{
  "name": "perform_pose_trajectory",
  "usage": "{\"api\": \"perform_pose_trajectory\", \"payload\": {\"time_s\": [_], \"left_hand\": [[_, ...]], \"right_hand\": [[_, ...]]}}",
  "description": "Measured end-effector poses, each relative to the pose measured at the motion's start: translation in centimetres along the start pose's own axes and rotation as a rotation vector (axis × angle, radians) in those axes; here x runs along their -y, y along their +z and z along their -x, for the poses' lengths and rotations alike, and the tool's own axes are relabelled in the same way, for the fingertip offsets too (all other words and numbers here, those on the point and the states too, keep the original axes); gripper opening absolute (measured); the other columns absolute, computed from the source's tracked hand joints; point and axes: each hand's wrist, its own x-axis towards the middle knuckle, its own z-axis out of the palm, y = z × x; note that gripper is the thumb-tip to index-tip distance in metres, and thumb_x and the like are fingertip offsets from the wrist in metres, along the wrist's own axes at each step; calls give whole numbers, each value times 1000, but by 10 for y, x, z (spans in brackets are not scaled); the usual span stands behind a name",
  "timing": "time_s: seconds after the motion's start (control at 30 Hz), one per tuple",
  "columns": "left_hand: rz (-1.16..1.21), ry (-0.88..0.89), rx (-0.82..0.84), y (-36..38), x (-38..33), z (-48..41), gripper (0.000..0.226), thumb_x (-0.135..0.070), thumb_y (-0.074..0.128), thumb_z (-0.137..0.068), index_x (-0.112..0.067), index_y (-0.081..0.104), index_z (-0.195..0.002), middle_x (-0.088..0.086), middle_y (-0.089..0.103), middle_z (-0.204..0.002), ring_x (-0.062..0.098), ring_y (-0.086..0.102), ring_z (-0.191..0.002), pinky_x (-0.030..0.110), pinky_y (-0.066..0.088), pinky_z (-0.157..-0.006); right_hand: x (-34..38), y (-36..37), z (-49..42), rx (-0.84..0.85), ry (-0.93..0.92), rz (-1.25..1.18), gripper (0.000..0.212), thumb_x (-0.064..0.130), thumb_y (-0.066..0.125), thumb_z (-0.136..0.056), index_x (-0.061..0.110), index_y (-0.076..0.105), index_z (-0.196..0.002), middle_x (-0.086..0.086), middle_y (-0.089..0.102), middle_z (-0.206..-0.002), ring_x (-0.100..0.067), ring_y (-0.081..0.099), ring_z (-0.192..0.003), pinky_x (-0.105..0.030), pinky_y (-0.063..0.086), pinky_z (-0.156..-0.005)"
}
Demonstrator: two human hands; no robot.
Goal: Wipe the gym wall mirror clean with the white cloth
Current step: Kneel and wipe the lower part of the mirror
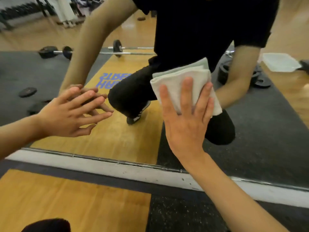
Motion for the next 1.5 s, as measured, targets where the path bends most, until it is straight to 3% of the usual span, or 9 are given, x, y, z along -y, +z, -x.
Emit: {"api": "perform_pose_trajectory", "payload": {"time_s": [0.2, 0.47, 0.6, 0.77, 0.93, 1.1, 1.27, 1.4, 1.5], "left_hand": [[218, -153, 97, -43, -33, -23, 67, -35, 58, -95, -20, 45, -158, 23, 18, -173, 41, 27, -157, 55, 19, -130], [218, -331, -250, -55, -14, -116, 67, -41, 58, -96, -17, 43, -157, 19, 23, -167, 31, 16, -162, 51, 13, -131], [198, -362, -197, -48, -3, -140, 79, -49, 49, -99, -15, 25, -167, 22, 14, -173, 35, 10, -163, 54, 7, -132], [79, -359, -262, -33, -4, -143, 78, -50, 46, -101, -9, 30, -166, 23, 21, -172, 36, 21, -161, 56, 13, -131], [90, -393, -305, -31, -4, -143, 80, -51, 40, -104, 1, 29, -163, 22, 18, -173, 34, 20, -161, 54, 13, -132], [78, -390, -322, -27, -5, -143, 83, -51, 45, -102, 3, 29, -163, 24, 19, -172, 36, 21, -160, 55, 14, -131], [54, -336, -325, -27, -4, -142, 70, -43, 52, -99, -19, 37, -164, 27, 23, -170, 39, 23, -159, 57, 14, -130], [40, -330, -350, -30, -5, -146, 68, -40, 57, -97, -27, 41, -162, 30, 24, -169, 40, 22, -160, 58, 16, -128], [18, -337, -353, -30, -7, -149, 72, -48, 60, -95, -28, 42, -162, 30, 26, -168, 40, 23, -159, 58, 19, -127]], "right_hand": [[-15, 0, 11, 41, -93, 47, 77, 37, 57, -109, 31, 8, -168, -11, 8, -168, -39, -12, -161, -52, 0, -131], [-25, -7, 21, 137, -157, 26, 67, 34, 55, -108, 31, 21, -166, -11, 6, -172, -39, 2, -161, -50, 5, -130], [-36, -23, 12, 209, -204, 51, 64, 38, 54, -106, 33, 26, -163, -8, 12, -172, -37, 11, -158, -47, 6, -130], [-28, -34, -2, 230, -120, 87, 67, 39, 48, -107, 34, 18, -167, -10, 9, -174, -36, -1, -162, -53, 13, -128], [11, -50, -84, 147, -15, 52, 60, 42, 32, -112, 34, 9, -167, -7, -12, -175, -35, -20, -159, -47, -11, -129], [46, -67, -176, 38, -51, 42, 57, 44, 26, -113, 30, 21, -167, -13, 5, -175, -43, -3, -161, -55, 3, -130], [-27, -80, -160, 30, -308, 109, 54, 41, 38, -113, 32, 27, -165, -10, 10, -173, -38, 5, -161, -51, 6, -131], [-111, -101, -134, 13, -122, 167, 55, 42, 27, -114, 27, 22, -167, -19, 10, -173, -42, -3, -160, -54, 2, -130], [-141, -107, -118, -14, 124, 152, 57, 41, 23, -115, 24, 14, -168, -22, 4, -174, -48, -3, -159, -63, 10, -127]]}}
